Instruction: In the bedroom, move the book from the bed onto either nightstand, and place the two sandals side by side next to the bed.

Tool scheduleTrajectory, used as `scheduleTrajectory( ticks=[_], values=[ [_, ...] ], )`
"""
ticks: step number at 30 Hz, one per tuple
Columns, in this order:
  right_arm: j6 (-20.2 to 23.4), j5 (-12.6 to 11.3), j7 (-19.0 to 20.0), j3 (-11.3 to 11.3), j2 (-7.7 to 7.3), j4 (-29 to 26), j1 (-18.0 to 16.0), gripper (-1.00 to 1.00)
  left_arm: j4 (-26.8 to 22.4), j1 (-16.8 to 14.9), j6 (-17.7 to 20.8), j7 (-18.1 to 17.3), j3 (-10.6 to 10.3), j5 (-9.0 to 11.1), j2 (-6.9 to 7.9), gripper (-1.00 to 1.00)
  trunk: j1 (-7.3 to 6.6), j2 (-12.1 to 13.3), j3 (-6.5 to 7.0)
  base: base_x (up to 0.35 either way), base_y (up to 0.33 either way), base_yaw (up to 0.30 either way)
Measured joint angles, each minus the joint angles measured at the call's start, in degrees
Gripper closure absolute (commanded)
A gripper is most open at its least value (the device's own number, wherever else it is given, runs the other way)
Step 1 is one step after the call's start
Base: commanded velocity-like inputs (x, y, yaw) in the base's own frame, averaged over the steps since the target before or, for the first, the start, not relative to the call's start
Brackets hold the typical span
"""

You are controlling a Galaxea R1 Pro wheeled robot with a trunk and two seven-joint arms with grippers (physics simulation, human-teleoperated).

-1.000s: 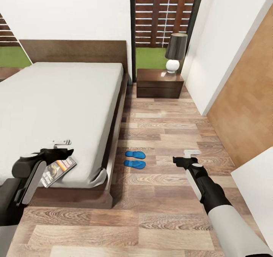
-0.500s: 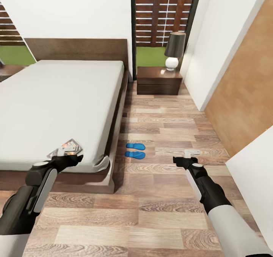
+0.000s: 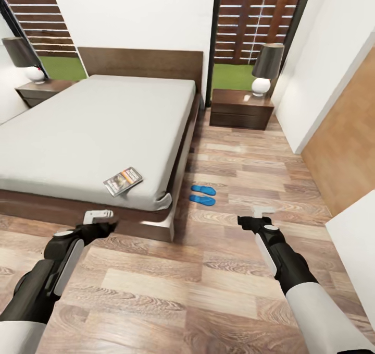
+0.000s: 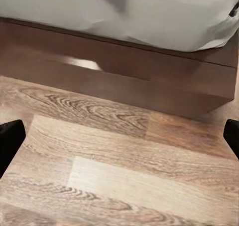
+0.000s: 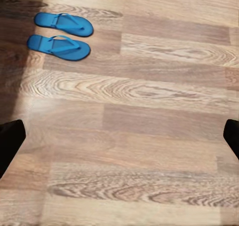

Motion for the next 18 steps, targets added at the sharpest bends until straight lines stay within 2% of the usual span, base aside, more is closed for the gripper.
scheduleTrajectory(
  ticks=[3, 6, 11, 14, 18],
  values=[
    [0.0, 0.1, 0.0, -0.04, 0.0, -0.01, 0.0, -1.0, 1.73, 0.0, -0.41, -0.03, 0.0, 0.06, 0.0, -1.0, -0.01, 0.0, 0.0, -0.27, 0.0, 0.28],
    [0.01, 0.06, 0.0, -0.07, 0.0, -0.02, 0.0, -1.0, 3.36, 0.0, -1.26, -0.04, 0.01, 0.18, -0.05, -1.0, -0.02, 0.0, 0.0, -0.102, 0.0, 0.281],
    [-0.01, 0.03, 0.0, -0.05, 0.0, -0.02, 0.0, -1.0, 8.78, 0.03, -5.67, -0.06, 0.0, 0.38, -1.14, -1.0, -0.04, 0.0, 0.06, -0.021, 0.0, 0.281],
    [-0.21, -0.19, 0.0, -0.14, 0.0, -0.02, 0.0, -1.0, 13.4, 0.32, -10.93, 0.04, 0.01, 0.21, -2.58, -1.0, -0.04, 0.0, 0.12, -0.006, 0.0, 0.281],
    [-0.51, -0.34, 0.03, -0.17, 0.0, -0.02, 0.0, -1.0, 15.62, 0.66, -15.67, 0.31, -0.02, -0.11, -3.54, -1.0, -0.03, 0.0, 0.24, -0.05, 0.0, 0.281]
  ],
)
